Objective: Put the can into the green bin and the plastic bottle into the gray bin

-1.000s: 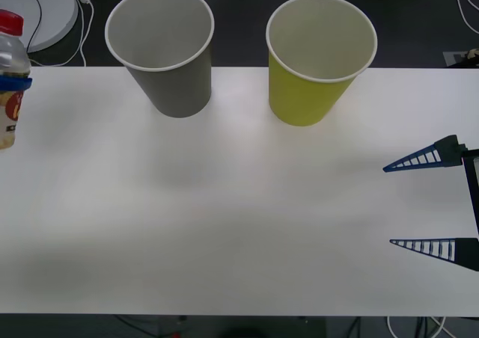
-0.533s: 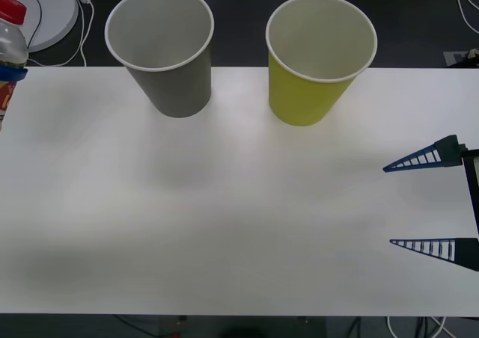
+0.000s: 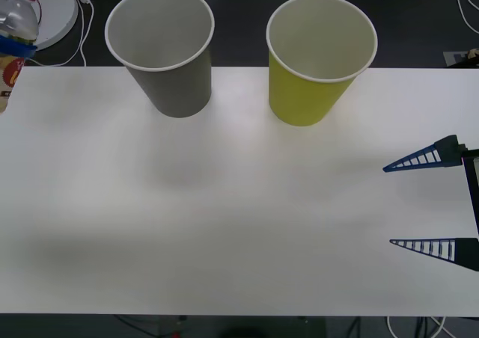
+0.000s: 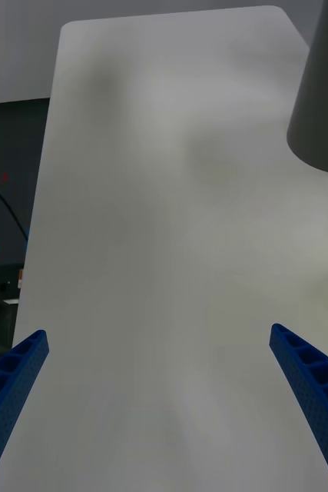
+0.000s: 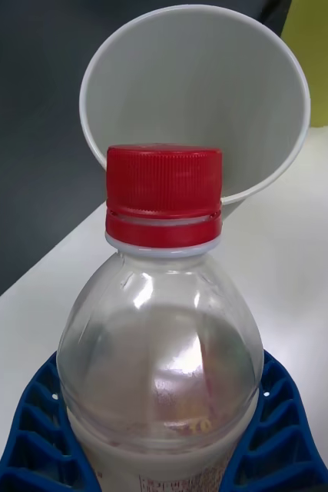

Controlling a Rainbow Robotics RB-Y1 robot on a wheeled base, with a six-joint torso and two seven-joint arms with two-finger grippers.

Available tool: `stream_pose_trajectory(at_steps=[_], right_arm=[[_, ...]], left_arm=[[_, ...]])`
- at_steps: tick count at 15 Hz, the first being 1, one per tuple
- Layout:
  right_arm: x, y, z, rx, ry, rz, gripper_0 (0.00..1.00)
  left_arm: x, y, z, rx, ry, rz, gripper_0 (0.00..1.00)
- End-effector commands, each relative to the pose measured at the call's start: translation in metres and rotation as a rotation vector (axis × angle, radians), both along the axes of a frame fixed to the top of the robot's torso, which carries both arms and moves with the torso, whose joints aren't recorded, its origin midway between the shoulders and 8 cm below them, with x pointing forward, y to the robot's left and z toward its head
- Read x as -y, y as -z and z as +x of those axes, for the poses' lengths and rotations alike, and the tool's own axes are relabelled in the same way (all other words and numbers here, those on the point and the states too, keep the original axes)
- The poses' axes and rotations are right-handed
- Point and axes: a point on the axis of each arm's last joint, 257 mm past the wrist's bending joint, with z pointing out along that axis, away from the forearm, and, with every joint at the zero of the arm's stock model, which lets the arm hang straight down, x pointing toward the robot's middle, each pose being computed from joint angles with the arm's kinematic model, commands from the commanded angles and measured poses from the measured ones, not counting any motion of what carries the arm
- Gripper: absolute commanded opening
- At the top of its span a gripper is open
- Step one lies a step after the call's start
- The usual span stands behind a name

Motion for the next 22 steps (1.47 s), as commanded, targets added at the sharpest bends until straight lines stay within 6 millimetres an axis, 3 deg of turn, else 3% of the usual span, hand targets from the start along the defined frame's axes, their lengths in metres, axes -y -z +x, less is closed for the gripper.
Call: stream_pose_trajectory(at_steps=[1,12,22], right_arm=[[0.0,0.0,0.0,0.0,0.0,0.0,1.0],[0.0,0.0,0.0,0.0,0.0,0.0,1.0],[0.0,0.0,0.0,0.0,0.0,0.0,1.0]], left_arm=[[0.006,-0.007,0.008,-0.015,0.014,0.021,0.0],[0.033,-0.035,0.041,-0.066,0.051,0.12,0.0],[0.09,-0.051,0.091,-0.077,0.053,0.068,0.0]])
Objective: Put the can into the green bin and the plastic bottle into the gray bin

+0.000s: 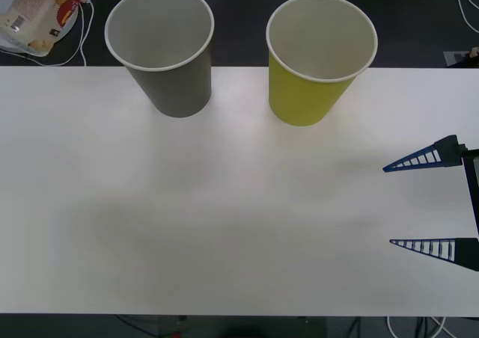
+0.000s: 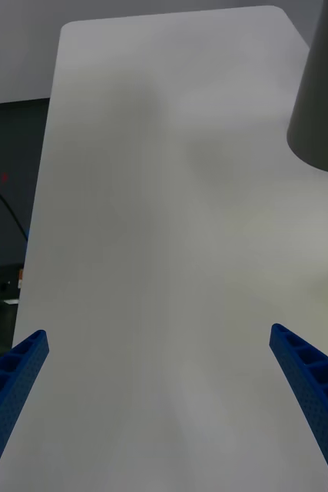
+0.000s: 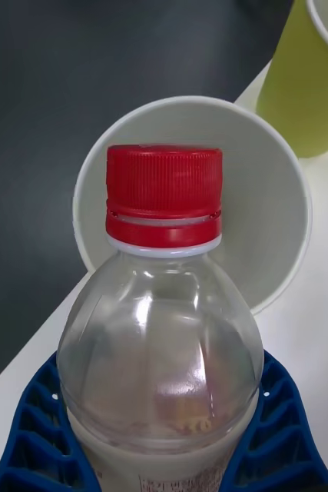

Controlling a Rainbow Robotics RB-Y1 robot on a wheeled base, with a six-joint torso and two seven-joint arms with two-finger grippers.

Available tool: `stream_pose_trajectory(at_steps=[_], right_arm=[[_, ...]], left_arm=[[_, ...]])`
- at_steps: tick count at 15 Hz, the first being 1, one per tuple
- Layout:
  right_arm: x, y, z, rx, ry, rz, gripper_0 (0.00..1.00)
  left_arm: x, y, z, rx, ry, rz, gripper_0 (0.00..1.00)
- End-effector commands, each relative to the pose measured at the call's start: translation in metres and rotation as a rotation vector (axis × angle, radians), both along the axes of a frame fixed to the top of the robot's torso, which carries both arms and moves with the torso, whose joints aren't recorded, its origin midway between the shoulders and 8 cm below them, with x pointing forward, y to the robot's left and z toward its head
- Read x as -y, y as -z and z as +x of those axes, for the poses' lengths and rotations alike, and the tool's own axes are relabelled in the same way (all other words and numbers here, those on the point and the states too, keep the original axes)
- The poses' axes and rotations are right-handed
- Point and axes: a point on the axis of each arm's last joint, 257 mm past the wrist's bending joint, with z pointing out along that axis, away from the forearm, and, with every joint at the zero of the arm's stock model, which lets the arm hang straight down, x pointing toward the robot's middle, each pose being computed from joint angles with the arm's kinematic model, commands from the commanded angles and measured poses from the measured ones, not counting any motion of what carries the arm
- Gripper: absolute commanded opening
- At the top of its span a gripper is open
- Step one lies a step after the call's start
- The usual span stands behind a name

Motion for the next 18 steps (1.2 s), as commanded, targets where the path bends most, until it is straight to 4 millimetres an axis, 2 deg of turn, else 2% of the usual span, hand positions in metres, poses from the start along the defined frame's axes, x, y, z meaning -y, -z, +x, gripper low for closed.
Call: stream_pose_trajectory(at_steps=[1,5,9,13,18], right_arm=[[0.0,0.0,0.0,0.0,0.0,0.0,1.0],[0.0,0.0,0.0,0.0,0.0,0.0,1.0],[0.0,0.0,0.0,0.0,0.0,0.0,1.0],[0.0,0.0,0.0,0.0,0.0,0.0,1.0],[0.0,0.0,0.0,0.0,0.0,0.0,1.0]], left_arm=[[0.016,-0.004,0.015,-0.006,-0.007,0.015,0.0],[0.041,-0.008,0.03,-0.036,-0.023,0.021,0.0],[0.063,-0.004,0.046,-0.045,-0.04,0.028,0.0],[0.08,-0.002,0.054,-0.062,-0.051,0.024,0.0],[0.105,0.002,0.054,-0.059,-0.004,0.065,0.0]])
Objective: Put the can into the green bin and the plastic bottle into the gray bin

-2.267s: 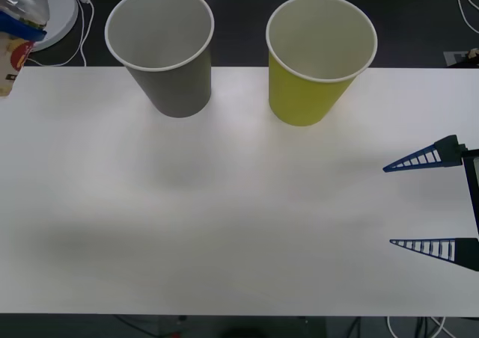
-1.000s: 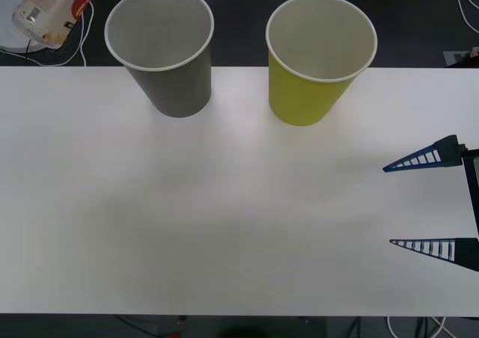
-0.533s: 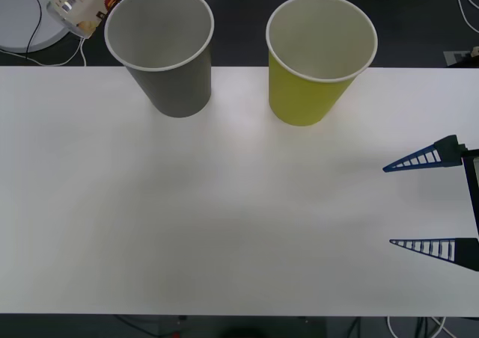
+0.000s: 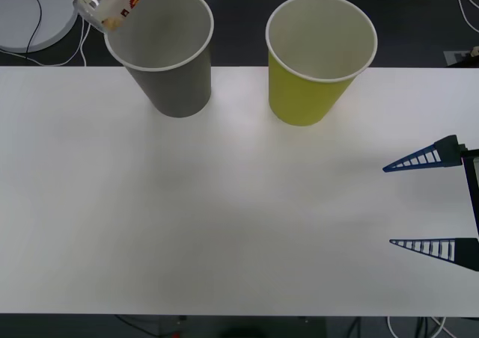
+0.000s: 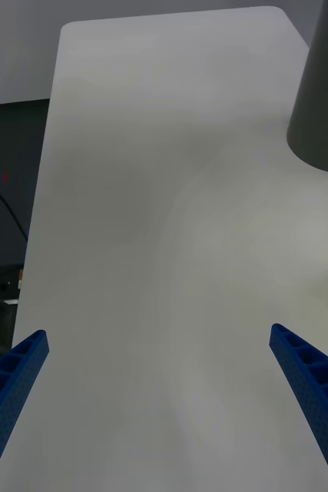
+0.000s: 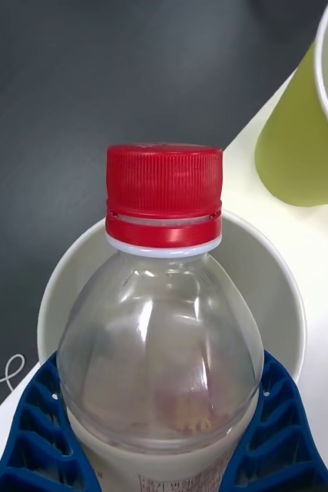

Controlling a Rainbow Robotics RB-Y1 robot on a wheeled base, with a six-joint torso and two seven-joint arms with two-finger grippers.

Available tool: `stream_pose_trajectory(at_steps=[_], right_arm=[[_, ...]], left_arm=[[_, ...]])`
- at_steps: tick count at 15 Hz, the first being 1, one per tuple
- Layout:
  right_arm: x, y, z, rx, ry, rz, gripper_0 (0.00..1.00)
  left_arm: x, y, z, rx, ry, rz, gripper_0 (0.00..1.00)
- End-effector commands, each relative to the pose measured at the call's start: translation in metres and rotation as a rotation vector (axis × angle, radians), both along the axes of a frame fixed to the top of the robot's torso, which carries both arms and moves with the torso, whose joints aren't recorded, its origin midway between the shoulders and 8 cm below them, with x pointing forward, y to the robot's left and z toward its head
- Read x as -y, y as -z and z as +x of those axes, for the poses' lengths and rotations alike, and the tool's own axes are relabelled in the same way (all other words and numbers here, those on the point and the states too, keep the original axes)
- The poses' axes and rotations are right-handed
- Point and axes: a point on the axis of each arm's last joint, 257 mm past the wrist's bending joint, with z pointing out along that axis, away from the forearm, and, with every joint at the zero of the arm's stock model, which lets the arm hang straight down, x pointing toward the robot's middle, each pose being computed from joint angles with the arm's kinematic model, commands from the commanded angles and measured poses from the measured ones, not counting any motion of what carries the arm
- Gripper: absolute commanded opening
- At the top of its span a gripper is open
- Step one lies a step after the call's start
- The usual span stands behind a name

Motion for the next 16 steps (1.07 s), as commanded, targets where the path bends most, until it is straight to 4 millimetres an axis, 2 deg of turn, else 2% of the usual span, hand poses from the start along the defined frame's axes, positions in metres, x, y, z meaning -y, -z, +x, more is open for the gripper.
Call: stream_pose_trajectory(at_steps=[1,6,16], right_arm=[[0.0,0.0,0.0,0.0,0.0,0.0,1.0],[0.0,0.0,0.0,0.0,0.0,0.0,1.0],[0.0,0.0,0.0,0.0,0.0,0.0,1.0]], left_arm=[[0.014,0.004,-0.001,0.0,0.028,0.021,0.0],[0.028,0.006,-0.005,-0.006,0.064,0.04,0.0],[0.034,0.004,0.002,0.013,0.061,-0.007,0.0]])
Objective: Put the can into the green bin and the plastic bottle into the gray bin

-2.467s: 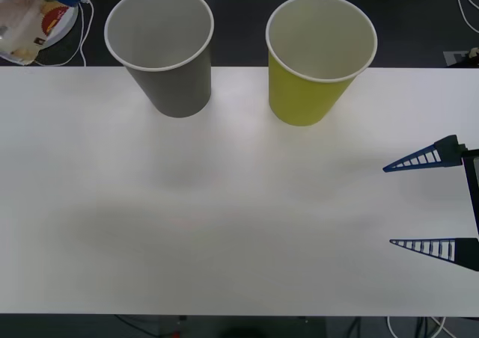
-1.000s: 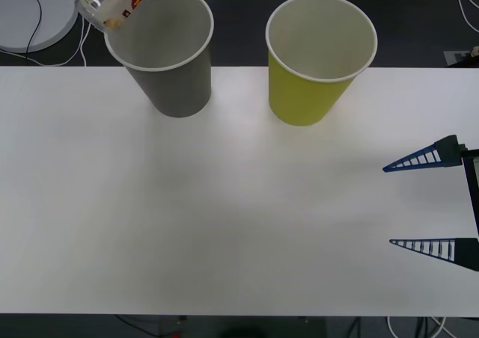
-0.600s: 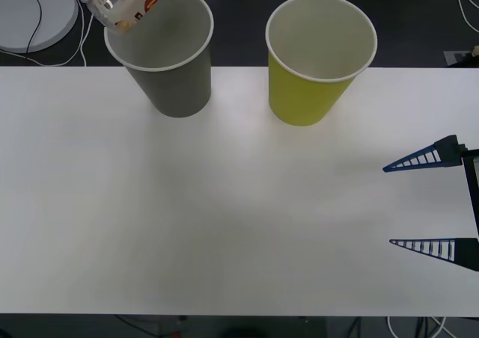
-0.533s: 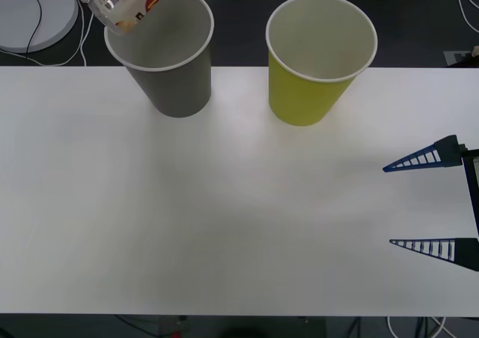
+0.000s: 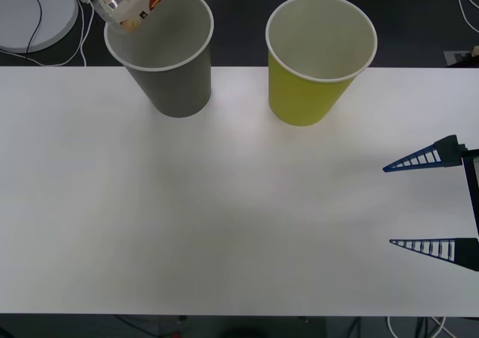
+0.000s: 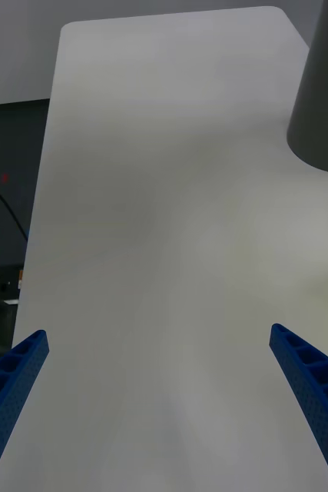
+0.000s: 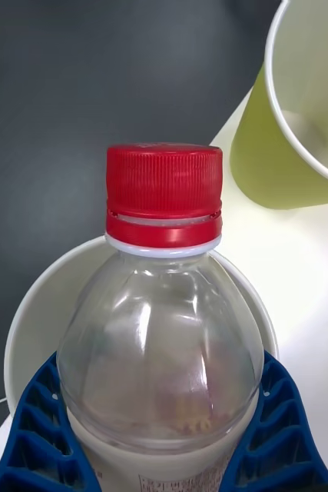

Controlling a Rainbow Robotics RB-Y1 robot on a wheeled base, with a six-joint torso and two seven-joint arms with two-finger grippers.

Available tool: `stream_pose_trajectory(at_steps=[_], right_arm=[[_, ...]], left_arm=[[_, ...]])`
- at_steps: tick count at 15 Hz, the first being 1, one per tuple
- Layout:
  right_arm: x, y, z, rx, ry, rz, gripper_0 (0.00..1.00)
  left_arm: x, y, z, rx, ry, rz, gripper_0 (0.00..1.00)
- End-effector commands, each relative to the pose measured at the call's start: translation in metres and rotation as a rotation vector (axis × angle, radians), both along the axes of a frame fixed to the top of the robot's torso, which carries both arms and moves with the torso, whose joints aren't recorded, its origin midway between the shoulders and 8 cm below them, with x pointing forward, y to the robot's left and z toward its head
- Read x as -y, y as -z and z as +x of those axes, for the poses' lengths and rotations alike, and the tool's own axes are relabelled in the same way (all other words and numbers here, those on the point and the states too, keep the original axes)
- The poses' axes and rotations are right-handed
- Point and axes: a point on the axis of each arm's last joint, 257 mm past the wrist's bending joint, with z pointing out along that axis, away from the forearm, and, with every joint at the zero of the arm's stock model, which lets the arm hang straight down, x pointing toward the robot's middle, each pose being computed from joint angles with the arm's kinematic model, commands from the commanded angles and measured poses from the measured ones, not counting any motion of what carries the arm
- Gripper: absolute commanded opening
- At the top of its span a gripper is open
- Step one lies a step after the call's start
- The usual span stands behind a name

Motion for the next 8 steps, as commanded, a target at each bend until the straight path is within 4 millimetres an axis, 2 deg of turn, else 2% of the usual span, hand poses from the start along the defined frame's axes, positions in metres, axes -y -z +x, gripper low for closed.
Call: stream_pose_trajectory(at_steps=[1,4,5,7,8], right_arm=[[0.0,0.0,0.0,0.0,0.0,0.0,1.0],[0.0,0.0,0.0,0.0,0.0,0.0,1.0],[0.0,0.0,0.0,0.0,0.0,0.0,1.0],[0.0,0.0,0.0,0.0,0.0,0.0,1.0],[0.0,0.0,0.0,0.0,0.0,0.0,1.0]], left_arm=[[0.0012,-0.0007,0.0052,0.009,-0.002,-0.031,0.0],[0.0018,-0.0027,0.0079,0.024,0.003,-0.033,0.01],[0.0023,-0.0032,0.008,0.027,0.005,-0.032,0.06],[0.0021,-0.0036,0.0078,0.028,0.009,-0.032,1.0],[0.0037,-0.0033,0.0073,0.027,0.014,-0.033,1.0]])
